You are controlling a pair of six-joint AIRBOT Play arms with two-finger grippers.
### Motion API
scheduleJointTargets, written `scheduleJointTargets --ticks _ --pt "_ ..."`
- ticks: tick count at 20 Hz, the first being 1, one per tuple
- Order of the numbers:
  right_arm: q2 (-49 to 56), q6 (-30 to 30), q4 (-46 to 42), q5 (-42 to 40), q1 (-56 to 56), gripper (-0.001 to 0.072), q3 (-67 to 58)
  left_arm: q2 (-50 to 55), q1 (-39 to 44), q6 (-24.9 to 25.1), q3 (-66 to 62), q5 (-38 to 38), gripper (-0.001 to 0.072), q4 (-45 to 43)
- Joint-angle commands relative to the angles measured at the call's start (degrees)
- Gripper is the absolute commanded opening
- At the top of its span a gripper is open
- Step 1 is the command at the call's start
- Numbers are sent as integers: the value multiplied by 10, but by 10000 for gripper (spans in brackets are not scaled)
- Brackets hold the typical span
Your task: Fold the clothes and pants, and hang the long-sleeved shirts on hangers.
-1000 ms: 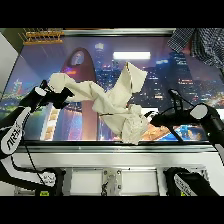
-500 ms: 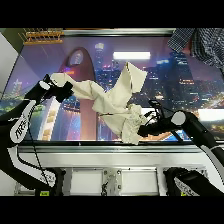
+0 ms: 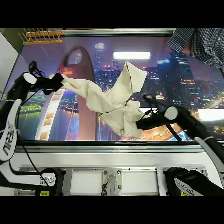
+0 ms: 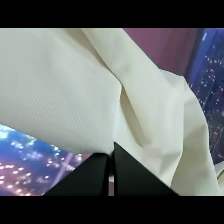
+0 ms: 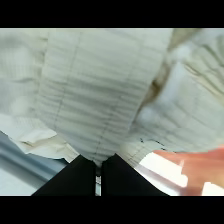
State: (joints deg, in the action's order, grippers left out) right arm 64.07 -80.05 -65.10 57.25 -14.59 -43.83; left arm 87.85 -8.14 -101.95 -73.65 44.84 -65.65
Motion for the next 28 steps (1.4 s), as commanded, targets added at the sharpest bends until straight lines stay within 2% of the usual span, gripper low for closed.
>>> scheduleJointTargets --ticks 1,2,5,9,12,16,21,22,23,24,28 --pt "-70 -16 -224 104 104 29 -97 -127 -39 17 51 27 7 -73" --pt "-91 -14 -258 119 150 29 -125 -164 -50 24 80 32 7 -73" --pt "-131 -1 -257 126 273 30 -163 -266 -67 32 166 54 7 -73" --pt "-154 -9 -258 126 366 29 -163 -362 -83 31 216 61 7 -74" --pt "-157 -43 -257 120 393 30 -163 -415 -107 31 216 61 7 -73" --pt "-156 -42 -226 117 394 30 -163 -457 -109 31 216 62 7 -72" --pt "-138 -42 -194 118 394 48 -158 -408 -45 32 217 82 7 -73" --pt "-135 -42 -195 122 394 193 -157 -392 -30 38 217 98 7 -74" --pt "-134 -42 -197 131 394 482 -157 -375 -14 42 217 118 7 -85" --pt "-134 -42 -199 140 394 623 -157 -364 1 42 220 130 7 -101" --pt "-138 -42 -192 168 394 609 -157 -355 39 41 267 139 7 -132"
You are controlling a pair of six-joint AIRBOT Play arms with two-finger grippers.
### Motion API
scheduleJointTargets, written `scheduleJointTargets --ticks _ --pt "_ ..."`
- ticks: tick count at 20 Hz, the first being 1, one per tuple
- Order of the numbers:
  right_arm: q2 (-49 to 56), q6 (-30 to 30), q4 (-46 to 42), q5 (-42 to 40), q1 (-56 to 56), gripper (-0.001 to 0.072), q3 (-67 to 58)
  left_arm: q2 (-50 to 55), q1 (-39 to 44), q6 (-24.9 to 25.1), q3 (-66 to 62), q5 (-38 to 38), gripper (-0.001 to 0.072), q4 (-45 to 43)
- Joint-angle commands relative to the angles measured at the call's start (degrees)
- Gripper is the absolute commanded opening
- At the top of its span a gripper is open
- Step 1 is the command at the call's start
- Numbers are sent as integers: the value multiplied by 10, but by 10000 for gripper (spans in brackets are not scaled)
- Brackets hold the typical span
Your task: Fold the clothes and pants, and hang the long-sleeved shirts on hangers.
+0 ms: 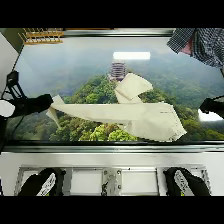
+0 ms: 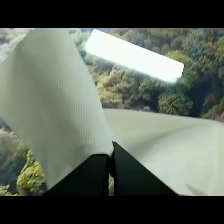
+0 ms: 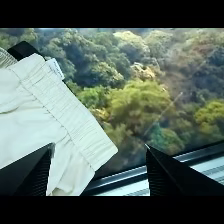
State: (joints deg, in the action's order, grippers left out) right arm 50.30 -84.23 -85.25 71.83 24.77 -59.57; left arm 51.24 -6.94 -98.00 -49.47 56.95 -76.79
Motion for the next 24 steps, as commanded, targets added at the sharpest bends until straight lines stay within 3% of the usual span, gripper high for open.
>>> scheduleJointTargets --ticks 1,7,11,15,23,24 --pt "1 3 20 26 0 610 0 11 30 2 39 19 7 -22" --pt "80 49 144 -11 0 614 0 11 30 1 95 -4 7 -21" --pt "199 169 256 -78 -14 614 -1 11 30 2 96 -6 7 -21" --pt "295 252 257 -106 -71 614 -37 11 30 1 96 -6 7 -21" --pt "391 259 150 -98 -168 610 -89 11 30 1 96 -7 7 -21" --pt "391 259 133 -97 -176 564 -89 11 30 1 96 -9 7 -21"
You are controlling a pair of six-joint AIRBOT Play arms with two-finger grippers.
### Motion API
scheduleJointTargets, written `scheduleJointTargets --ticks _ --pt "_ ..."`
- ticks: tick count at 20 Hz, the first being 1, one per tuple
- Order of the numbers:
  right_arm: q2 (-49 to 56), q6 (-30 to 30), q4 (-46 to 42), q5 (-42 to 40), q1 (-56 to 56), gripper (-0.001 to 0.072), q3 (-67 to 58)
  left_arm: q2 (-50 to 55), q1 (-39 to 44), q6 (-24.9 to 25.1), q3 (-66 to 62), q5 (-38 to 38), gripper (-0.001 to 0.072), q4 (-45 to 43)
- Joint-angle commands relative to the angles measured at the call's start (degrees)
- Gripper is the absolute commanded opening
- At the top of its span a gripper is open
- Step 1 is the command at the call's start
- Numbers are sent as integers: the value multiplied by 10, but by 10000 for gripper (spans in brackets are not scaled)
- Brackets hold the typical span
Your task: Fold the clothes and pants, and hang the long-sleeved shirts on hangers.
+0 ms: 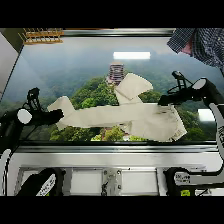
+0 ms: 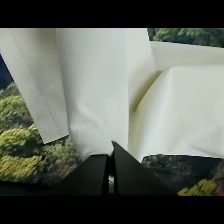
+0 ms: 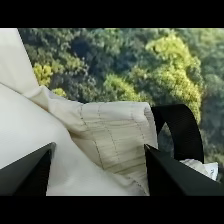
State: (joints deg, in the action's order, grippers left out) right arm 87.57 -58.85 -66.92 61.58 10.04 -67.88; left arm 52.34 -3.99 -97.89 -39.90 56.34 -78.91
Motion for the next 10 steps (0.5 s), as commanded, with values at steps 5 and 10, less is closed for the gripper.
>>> scheduleJointTargets --ticks 5,10 --pt "-17 -22 -72 8 -35 29 -31 0 -17 -1 -47 -19 7 -7" --pt "-198 -27 -75 20 -32 29 -125 -66 -72 0 -278 -31 7 -6"
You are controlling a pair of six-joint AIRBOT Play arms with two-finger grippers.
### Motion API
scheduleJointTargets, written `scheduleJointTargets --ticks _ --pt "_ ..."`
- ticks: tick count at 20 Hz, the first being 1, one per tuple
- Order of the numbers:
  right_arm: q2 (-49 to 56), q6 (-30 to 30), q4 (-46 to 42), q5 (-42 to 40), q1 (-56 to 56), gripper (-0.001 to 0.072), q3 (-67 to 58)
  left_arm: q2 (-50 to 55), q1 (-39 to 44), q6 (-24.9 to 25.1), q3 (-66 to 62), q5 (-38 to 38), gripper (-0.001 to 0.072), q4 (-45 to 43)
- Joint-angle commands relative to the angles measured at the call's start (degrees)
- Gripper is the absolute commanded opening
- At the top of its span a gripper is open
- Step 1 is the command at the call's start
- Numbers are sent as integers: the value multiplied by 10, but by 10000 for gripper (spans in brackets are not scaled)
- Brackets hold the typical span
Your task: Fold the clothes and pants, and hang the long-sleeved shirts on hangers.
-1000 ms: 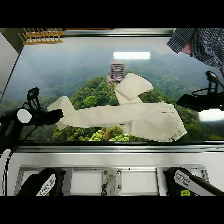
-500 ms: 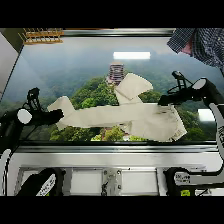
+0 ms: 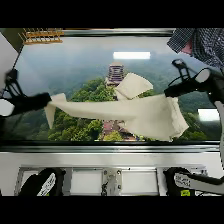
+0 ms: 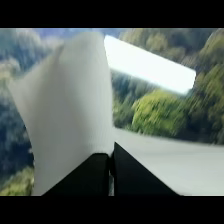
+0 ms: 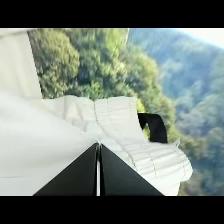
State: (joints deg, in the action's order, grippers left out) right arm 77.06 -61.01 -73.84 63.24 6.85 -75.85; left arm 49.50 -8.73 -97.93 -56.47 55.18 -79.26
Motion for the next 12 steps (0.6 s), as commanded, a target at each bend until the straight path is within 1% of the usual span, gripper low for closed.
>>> scheduleJointTargets --ticks 1,4,6,9,12 --pt "-136 -14 -6 -3 0 29 -55 -62 -30 0 -155 -37 7 -3" --pt "-271 -46 -5 -31 0 28 -60 -130 -28 0 -243 -97 7 -2" --pt "-342 -70 -5 -50 0 29 -60 -166 -18 0 -279 -136 7 -2" --pt "-420 -99 -5 -68 0 28 -60 -196 9 0 -316 -182 7 -2" --pt "-462 -115 10 -68 0 28 -60 -188 43 0 -359 -204 7 -2"
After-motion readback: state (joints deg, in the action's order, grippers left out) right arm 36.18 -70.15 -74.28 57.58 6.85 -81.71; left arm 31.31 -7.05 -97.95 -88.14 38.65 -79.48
